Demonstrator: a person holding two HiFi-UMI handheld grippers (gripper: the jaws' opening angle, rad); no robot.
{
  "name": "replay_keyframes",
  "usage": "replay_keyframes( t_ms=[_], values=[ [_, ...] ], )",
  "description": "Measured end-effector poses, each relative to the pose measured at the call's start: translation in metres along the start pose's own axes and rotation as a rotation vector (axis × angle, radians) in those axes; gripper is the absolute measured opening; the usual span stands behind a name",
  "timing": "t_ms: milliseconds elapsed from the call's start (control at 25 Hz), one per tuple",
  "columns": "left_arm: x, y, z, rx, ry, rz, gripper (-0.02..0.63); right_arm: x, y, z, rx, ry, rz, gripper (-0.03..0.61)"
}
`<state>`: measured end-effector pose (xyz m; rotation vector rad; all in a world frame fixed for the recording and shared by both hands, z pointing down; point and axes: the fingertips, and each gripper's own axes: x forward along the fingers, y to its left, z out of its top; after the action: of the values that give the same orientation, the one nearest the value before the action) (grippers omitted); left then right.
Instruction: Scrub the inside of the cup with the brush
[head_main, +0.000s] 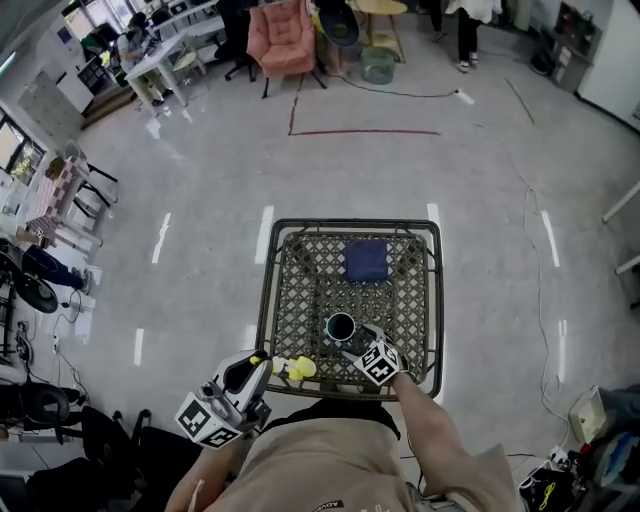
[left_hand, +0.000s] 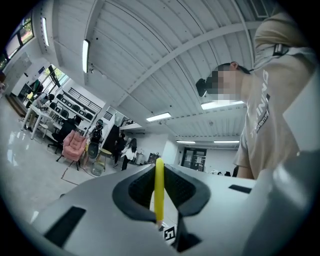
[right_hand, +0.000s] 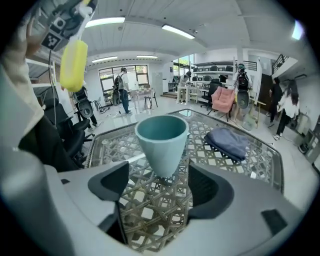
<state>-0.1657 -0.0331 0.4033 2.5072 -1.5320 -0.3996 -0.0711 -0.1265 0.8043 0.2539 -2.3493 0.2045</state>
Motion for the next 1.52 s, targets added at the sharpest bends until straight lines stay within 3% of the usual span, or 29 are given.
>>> replay_keyframes(
  t_ms=[160,280,400,560,720,880,1120,1320,1520],
  values=[
    [-0.006,0.001,0.01,0.018,-0.033,-0.024,0.055,-0.056,0.014,0.037,0.074,-0.093,0.024,0.388],
    [-0.004,0.003,0.011,0.019,-0.042,-0.03,0.055,-0.103,0.024,0.08,0.042,-0.184,0.0,0.382],
    [0.004,0.003,0.006,0.003,-0.045,-0.046,0.055,-0.145,0.027,0.114,-0.008,-0.275,-0.04,0.264],
    [0.021,-0.001,0.007,0.032,-0.051,-0.08,0.055,-0.195,0.022,0.168,-0.027,-0.424,-0.06,0.195],
    [0.034,-0.001,0.009,0.065,-0.033,-0.07,0.055,-0.226,0.024,0.197,-0.06,-0.489,-0.059,0.037],
    [0.046,-0.002,0.016,0.091,-0.015,-0.082,0.055,-0.258,0.029,0.228,-0.056,-0.566,-0.016,0.017],
    [0.043,0.013,0.015,0.06,-0.018,-0.086,0.055,-0.282,0.027,0.288,-0.048,-0.696,0.029,0.015],
    [0.037,0.008,0.013,0.051,-0.009,-0.083,0.055,-0.281,0.043,0.29,-0.145,-0.656,0.031,0.015],
    [0.048,0.016,0.023,0.092,0.003,-0.098,0.055,-0.274,0.037,0.299,-0.198,-0.647,0.008,0.015]
  ],
)
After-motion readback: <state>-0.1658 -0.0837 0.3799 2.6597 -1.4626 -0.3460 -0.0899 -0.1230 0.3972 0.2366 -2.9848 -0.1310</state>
